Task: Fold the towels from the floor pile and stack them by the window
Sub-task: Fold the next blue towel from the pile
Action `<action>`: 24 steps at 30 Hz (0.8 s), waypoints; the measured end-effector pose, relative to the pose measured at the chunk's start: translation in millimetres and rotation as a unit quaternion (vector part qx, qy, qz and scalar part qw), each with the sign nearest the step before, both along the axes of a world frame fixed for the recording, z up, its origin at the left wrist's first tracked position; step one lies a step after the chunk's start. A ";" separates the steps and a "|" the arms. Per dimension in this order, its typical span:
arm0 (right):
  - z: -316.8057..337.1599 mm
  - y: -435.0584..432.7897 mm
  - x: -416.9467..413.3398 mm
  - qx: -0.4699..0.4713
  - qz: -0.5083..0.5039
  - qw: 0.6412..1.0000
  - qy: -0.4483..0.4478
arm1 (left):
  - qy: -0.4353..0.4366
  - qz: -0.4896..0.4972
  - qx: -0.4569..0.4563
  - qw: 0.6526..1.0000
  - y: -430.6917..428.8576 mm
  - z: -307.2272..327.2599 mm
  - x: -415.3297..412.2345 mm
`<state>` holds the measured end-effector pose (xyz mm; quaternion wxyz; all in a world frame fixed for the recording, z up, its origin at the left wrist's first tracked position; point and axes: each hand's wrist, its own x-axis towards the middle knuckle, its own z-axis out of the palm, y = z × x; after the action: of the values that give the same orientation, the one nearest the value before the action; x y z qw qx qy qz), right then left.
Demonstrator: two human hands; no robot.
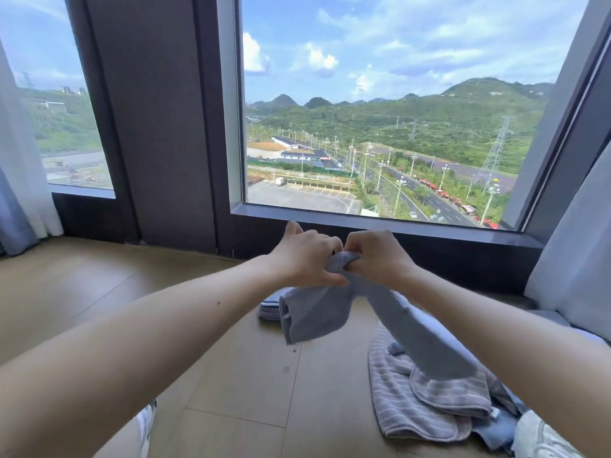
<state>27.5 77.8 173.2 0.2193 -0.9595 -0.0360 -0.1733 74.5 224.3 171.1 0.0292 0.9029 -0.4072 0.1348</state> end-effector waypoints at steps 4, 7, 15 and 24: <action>-3.4 -2.2 -0.2 0.027 0.004 0.999 0.039 | 0.098 0.016 -0.058 0.993 -1.1 2.7 -1.3; -3.4 -9.9 0.9 0.031 0.003 0.996 0.078 | 0.142 -0.016 -0.138 0.980 3.8 7.8 -2.4; -8.4 -31.0 -1.7 -0.019 -0.052 0.991 0.124 | 0.105 0.014 -0.271 0.957 24.7 22.2 7.1; -2.8 -66.4 -3.9 -0.095 -0.139 0.976 0.141 | 0.040 0.200 -0.200 0.958 60.9 14.8 35.9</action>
<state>23.7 11.4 170.4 0.1038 -0.9863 0.1124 -0.0610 110.4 285.2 185.9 0.1979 0.9464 -0.1812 0.1800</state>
